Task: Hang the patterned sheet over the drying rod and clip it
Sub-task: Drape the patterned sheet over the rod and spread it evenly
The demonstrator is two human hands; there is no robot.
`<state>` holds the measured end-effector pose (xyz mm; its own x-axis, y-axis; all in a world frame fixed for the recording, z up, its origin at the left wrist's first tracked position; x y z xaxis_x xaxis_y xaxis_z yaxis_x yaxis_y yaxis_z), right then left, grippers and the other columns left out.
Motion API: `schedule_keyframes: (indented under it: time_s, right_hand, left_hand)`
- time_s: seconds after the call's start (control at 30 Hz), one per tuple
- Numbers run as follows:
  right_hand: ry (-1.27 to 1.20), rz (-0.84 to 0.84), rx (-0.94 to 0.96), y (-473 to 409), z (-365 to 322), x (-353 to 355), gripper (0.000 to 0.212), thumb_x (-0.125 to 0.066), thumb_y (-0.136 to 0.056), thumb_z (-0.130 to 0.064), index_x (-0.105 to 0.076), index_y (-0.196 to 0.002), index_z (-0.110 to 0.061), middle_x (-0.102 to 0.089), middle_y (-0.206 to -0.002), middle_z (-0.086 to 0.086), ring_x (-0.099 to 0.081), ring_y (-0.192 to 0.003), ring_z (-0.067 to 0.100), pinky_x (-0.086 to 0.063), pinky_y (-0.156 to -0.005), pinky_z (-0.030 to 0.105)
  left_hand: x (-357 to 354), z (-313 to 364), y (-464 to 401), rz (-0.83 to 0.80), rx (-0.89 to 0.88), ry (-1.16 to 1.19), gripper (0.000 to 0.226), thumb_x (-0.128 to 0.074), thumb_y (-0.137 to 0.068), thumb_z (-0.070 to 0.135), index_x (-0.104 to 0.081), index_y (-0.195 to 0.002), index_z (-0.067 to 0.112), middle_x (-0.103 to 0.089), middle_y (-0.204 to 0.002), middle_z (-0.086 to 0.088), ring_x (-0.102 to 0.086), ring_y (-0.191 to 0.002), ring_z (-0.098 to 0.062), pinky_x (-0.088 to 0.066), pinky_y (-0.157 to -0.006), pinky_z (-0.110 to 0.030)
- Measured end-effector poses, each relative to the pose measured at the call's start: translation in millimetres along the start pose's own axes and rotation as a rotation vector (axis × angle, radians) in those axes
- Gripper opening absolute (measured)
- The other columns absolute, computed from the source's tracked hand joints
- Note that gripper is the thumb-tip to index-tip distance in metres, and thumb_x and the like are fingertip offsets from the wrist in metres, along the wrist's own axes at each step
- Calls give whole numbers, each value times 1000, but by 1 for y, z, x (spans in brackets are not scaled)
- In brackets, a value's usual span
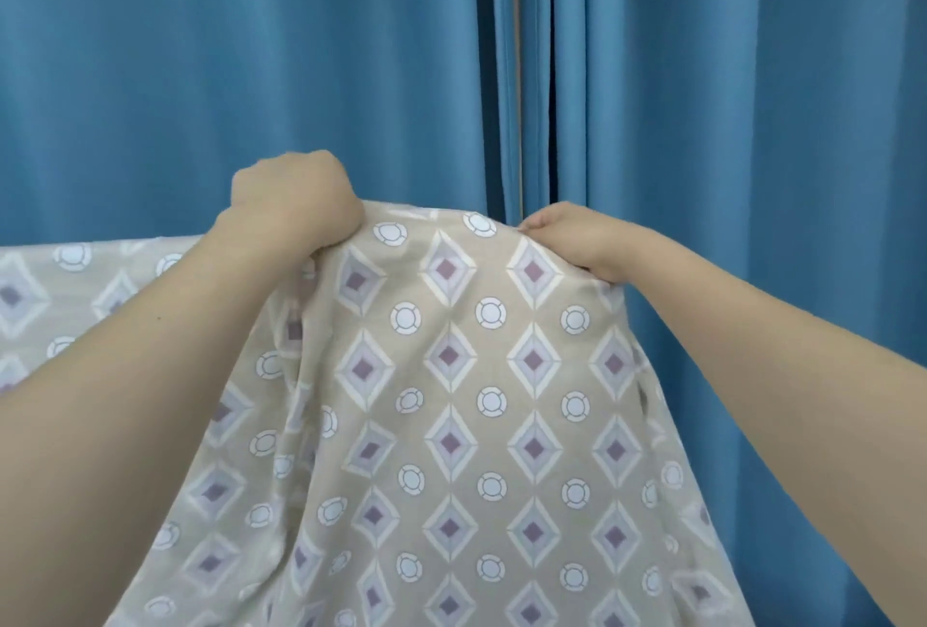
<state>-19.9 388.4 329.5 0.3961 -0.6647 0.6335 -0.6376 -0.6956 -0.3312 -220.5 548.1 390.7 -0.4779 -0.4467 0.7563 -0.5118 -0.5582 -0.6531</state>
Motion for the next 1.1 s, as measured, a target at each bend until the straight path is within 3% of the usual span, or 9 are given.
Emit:
schedule_keyframes:
  time_s: [0.13,0.27,0.43,0.53,0.6,0.73,0.8,0.9,1.1]
  right_hand:
    - [26,93,-1,16,10,22,19,-65,-86,-27,-71,-91,-10,-72,-87,2,-65,-78,19,-54,-73,32]
    - [128,75,-79,37,29,38,26,-62,-88,-35,-69,-83,-11,-71,-81,3,-65,-75,22,-52,-71,31]
    - [-607,-73,-208,65,77,12,50,-42,-100,-47,-64,-119,-6,-69,-119,11,-68,-101,26,-53,-88,39]
    - [-886,-21,-219,75,109,0,60,-33,-100,-53,-63,-121,-6,-68,-117,15,-66,-105,32,-52,-89,42]
    - [-974,14,-210,85,126,-4,47,-30,-100,-35,-63,-114,-4,-66,-111,16,-65,-98,33,-52,-85,41]
    - [-760,-24,-269,111,180,-25,52,-31,-72,3,-60,-116,6,-63,-114,19,-60,-98,32,-45,-94,43]
    - [-571,-79,-365,123,214,-44,45,-37,-78,8,-63,-115,3,-66,-114,15,-61,-98,35,-46,-94,40]
    - [-473,-200,-461,142,252,-74,34,-46,-92,-3,-66,-119,-7,-70,-116,8,-65,-111,29,-51,-98,37]
    - [-287,-259,-542,159,287,-100,33,-49,-87,-3,-71,-108,-13,-74,-107,1,-67,-106,23,-54,-94,34]
  left_hand:
    - [0,15,7,-279,-91,-32,23,-39,-91,18,-56,-80,8,-59,-86,-9,-54,-64,-25,-38,-57,-30]
    - [13,56,12,-157,-249,32,19,-42,-89,17,-59,-96,14,-61,-99,-5,-58,-86,-28,-50,-73,-37]
    - [9,156,49,-113,-566,294,18,-40,-92,29,-55,-94,19,-57,-94,2,-53,-86,-22,-37,-59,-31]
    - [-12,203,66,-173,-715,204,26,-43,-92,45,-52,-90,21,-56,-91,3,-52,-88,-21,-37,-64,-33]
    - [-31,219,72,-180,-742,116,31,-43,-91,51,-50,-90,21,-53,-84,4,-51,-83,-22,-34,-67,-34]
    - [-63,227,86,213,-729,-77,38,-38,-95,51,-46,-84,15,-49,-65,-3,-43,-65,-23,-29,-80,-37]
    - [-71,224,92,381,-666,-82,35,-54,-88,43,-47,-69,14,-40,-46,-2,-34,-50,-20,-28,-73,-34]
    - [-72,230,100,367,-681,-4,36,-65,-76,24,-33,-62,15,-8,-42,5,-15,-39,-15,-17,-64,-36]
    - [-78,240,105,396,-676,41,16,-49,-87,9,-34,-83,9,-24,-50,0,-24,-48,-17,-17,-72,-36]
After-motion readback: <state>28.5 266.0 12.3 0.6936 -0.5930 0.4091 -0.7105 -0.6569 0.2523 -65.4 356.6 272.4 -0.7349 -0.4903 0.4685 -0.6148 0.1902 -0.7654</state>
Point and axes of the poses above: each hand's wrist, its own y-axis away from the middle knuckle, its own x-axis out of the back of the hand, z = x × y, the point moved 6 cm from there along -y, towards the middle knuckle
